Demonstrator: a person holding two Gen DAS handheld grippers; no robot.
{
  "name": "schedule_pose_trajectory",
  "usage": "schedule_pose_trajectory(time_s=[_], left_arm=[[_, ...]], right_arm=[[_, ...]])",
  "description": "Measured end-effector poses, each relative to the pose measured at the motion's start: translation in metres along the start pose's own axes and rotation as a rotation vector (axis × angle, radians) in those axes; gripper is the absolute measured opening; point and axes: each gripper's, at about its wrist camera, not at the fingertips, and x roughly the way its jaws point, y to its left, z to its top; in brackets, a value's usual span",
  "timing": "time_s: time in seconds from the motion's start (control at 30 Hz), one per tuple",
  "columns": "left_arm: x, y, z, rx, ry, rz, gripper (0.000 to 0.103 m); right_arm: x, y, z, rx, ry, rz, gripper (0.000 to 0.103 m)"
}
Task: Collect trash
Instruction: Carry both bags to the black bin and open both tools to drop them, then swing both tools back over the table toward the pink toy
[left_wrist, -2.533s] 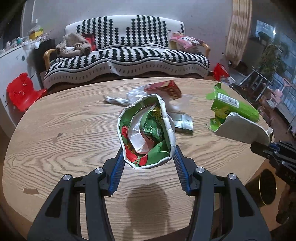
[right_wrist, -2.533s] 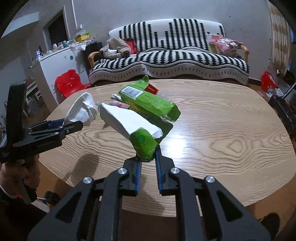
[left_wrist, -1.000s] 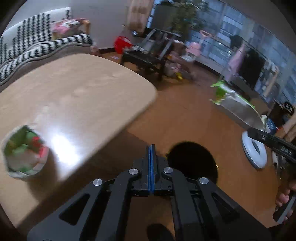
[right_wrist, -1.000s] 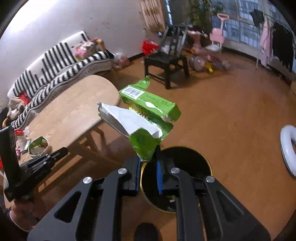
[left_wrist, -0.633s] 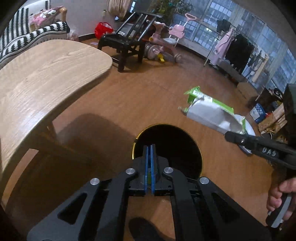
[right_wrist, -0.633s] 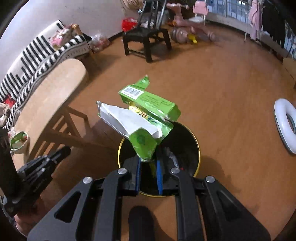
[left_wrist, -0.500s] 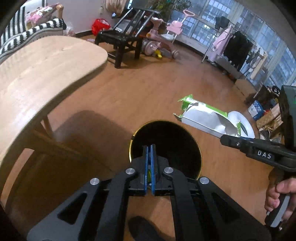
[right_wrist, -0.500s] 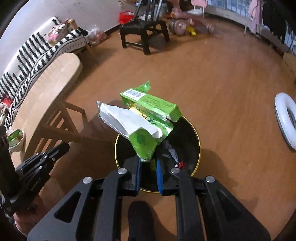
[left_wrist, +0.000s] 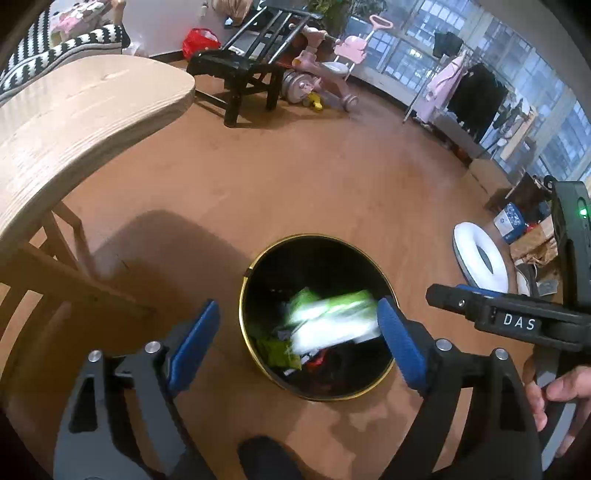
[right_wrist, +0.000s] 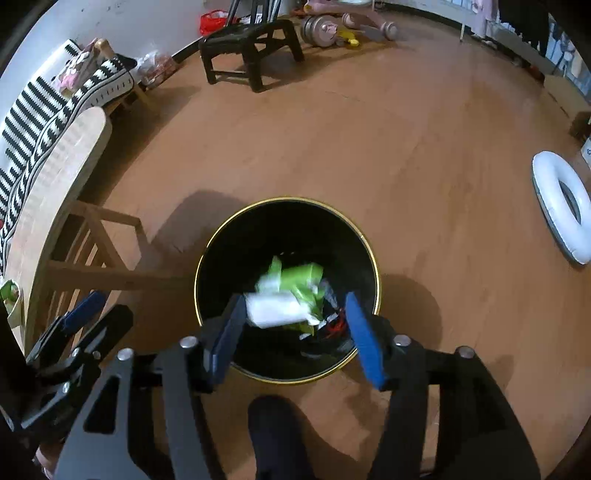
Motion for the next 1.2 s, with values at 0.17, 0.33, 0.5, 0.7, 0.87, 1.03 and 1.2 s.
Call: schedule_pose_trajectory(time_s=[0.17, 0.33, 0.5, 0.7, 0.87, 1.03, 1.2], left_arm=[[-0.013, 0.008, -0.001, -0.016, -0.016, 0.015, 0.085], [-0.049, 0.021, 0.001, -0.018, -0.066, 0.054, 0.089], [-0.105, 0.045, 0.002, -0.04, -0.143, 0.112, 0.092], [-0.192, 0.088, -0.009, -0.057, -0.259, 0.219, 0.094], [-0.259, 0.136, -0.027, -0.094, -0.325, 0.323, 0.096], [-0.321, 0.19, -0.058, -0.152, -0.36, 0.464, 0.096], [-0.382, 0.245, -0.097, -0.27, -0.383, 0.583, 0.096]], right_arm=[[-0.008, 0.012, 0.003, -0.016, -0.028, 0.022, 0.06], [-0.03, 0.051, 0.007, -0.098, -0.1, 0.043, 0.066], [-0.069, 0.106, 0.005, -0.2, -0.22, 0.098, 0.078], [-0.106, 0.178, -0.01, -0.32, -0.308, 0.217, 0.082], [-0.122, 0.225, -0.019, -0.377, -0.326, 0.295, 0.083], [-0.131, 0.282, -0.038, -0.445, -0.321, 0.363, 0.084], [-0.139, 0.346, -0.069, -0.541, -0.316, 0.413, 0.086]])
